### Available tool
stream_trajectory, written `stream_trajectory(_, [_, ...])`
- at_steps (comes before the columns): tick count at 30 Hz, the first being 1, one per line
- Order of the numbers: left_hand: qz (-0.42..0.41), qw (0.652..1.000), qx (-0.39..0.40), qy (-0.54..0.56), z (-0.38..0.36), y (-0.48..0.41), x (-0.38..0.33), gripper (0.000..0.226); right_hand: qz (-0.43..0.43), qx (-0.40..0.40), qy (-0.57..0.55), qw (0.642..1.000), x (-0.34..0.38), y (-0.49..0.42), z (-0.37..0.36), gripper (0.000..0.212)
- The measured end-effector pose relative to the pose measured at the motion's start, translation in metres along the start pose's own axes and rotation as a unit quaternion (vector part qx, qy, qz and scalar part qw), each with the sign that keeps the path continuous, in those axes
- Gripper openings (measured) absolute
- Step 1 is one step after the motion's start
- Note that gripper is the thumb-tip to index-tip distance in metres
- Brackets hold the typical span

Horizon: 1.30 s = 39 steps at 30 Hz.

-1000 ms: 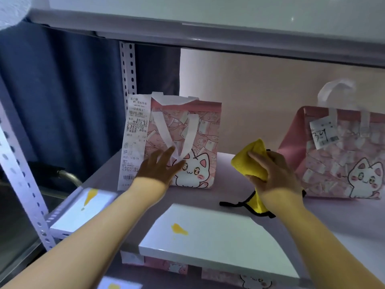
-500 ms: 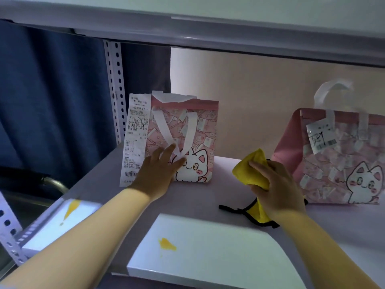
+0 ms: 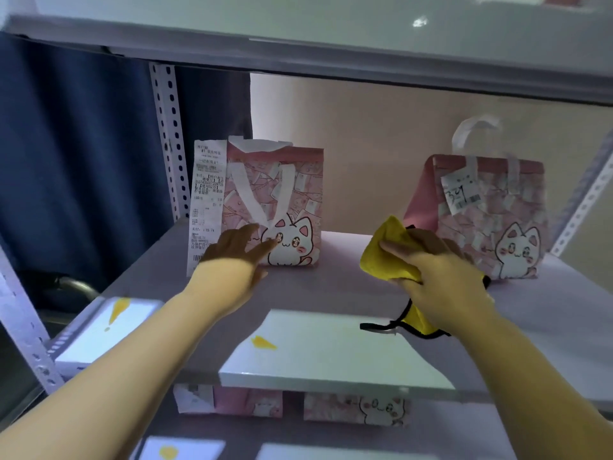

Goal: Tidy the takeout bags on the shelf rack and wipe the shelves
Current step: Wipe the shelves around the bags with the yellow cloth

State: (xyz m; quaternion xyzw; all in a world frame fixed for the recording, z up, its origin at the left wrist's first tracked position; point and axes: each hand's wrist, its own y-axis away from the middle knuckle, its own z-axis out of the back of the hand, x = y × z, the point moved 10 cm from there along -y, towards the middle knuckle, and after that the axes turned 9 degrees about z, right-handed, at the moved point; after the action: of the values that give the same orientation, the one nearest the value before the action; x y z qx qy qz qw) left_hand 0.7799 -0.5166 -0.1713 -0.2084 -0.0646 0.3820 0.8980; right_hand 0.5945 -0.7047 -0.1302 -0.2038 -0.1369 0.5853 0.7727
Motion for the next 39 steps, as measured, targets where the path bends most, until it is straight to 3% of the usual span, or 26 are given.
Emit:
stream_trajectory(4, [0.012,1.000,0.021,-0.002,0.008,0.024,-0.002,0.050,0.009,0.100,0.028,0.995,0.010,0.025,-0.001,0.054])
stream_trajectory(7, [0.007,0.999,0.018,0.036,0.016,0.047,-0.004,0.044,-0.040,0.198,-0.022,0.979,0.009,0.048,-0.023,0.058])
stream_trajectory(10, [-0.008,0.996,0.010,0.090,0.026,0.071,-0.003,0.039,-0.099,0.248,-0.068,0.961,0.016,0.073,-0.056,0.057])
stream_trajectory(16, [0.035,0.991,0.010,0.131,0.021,0.114,0.021,0.032,-0.139,0.179,-0.011,0.974,0.046,0.086,-0.084,0.050])
stream_trajectory(25, [0.063,0.989,0.006,0.137,0.008,0.153,0.039,0.004,-0.030,0.199,-0.100,0.974,0.123,0.025,-0.119,0.046])
stream_trajectory(33, [0.063,0.985,-0.031,0.160,0.009,0.162,0.041,0.023,0.094,0.224,-0.164,0.956,0.195,-0.004,-0.134,0.043])
stream_trajectory(37, [0.065,0.984,-0.033,0.163,0.007,0.163,0.045,0.021,0.143,0.218,-0.164,0.951,0.182,0.022,-0.123,0.040])
stream_trajectory(39, [0.069,0.983,-0.034,0.165,0.006,0.163,0.047,0.019,0.126,0.218,-0.153,0.956,0.155,0.032,-0.118,0.040])
